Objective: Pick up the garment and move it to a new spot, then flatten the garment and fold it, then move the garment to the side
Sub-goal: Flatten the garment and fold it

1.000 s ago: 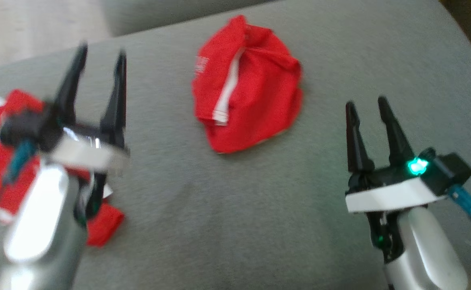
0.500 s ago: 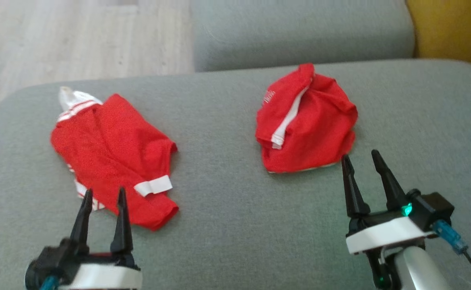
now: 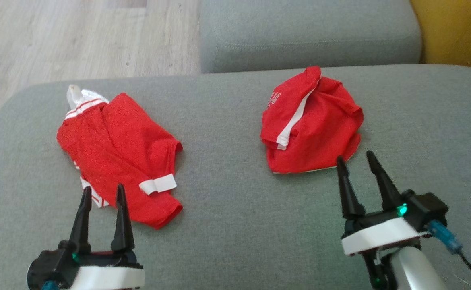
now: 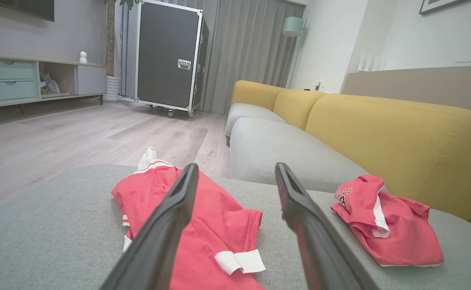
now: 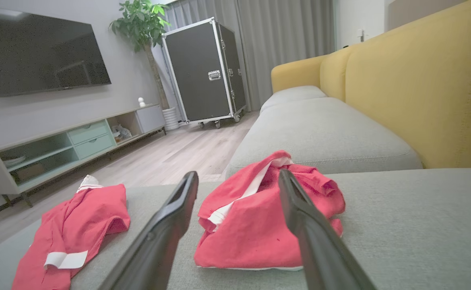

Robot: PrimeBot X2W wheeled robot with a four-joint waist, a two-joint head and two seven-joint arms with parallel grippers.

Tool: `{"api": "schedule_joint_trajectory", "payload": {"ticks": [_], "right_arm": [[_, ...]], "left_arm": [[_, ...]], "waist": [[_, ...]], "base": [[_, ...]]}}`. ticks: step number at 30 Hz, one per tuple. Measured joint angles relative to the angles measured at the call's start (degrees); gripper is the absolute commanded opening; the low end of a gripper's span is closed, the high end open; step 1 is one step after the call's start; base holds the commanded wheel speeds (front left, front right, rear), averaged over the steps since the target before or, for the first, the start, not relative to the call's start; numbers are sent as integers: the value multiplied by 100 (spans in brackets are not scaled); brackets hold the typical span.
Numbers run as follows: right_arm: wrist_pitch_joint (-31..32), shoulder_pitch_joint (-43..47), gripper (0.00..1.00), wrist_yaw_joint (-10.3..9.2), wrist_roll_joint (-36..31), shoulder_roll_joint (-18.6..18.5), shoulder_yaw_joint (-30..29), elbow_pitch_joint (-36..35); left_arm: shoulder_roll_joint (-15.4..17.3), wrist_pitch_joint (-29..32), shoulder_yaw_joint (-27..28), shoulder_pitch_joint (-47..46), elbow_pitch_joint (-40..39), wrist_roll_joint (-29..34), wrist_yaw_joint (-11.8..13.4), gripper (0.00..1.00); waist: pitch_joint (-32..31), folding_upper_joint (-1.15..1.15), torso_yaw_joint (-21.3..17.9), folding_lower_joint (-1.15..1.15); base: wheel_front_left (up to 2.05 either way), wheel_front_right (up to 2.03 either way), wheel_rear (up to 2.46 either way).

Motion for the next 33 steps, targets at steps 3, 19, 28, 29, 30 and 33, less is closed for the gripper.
{"api": "schedule_joint_trajectory", "payload": {"ticks": [3,19,28,29,30,33], "right_arm": [[0,-80,100,0,-166,0,126,143],[417,-1724,100,0,-681,-8,200,2212],[591,-2382,100,0,-1376,-16,-398,3411],[591,-2429,100,0,-1451,-16,-459,3512],[591,-2477,100,0,-1503,-19,-513,3605],[579,-2604,100,0,-1681,-19,-664,3839]], "left_arm": [[-55,1,31,-44,51,74,-123,100],[-355,0,42,-480,372,332,-439,100],[-457,0,32,-602,454,342,-530,100],[-474,0,32,-606,455,342,-541,100],[-486,0,31,-609,458,342,-566,100],[-504,0,27,-611,471,342,-575,100]], "waist": [[93,0,75,0],[541,0,819,1],[760,0,1221,1],[784,0,1252,1],[808,0,1285,1],[852,0,1358,1]], "base": [[0,0,0],[0,0,0],[0,0,0],[0,0,0],[0,0,0],[0,0,0]]}}
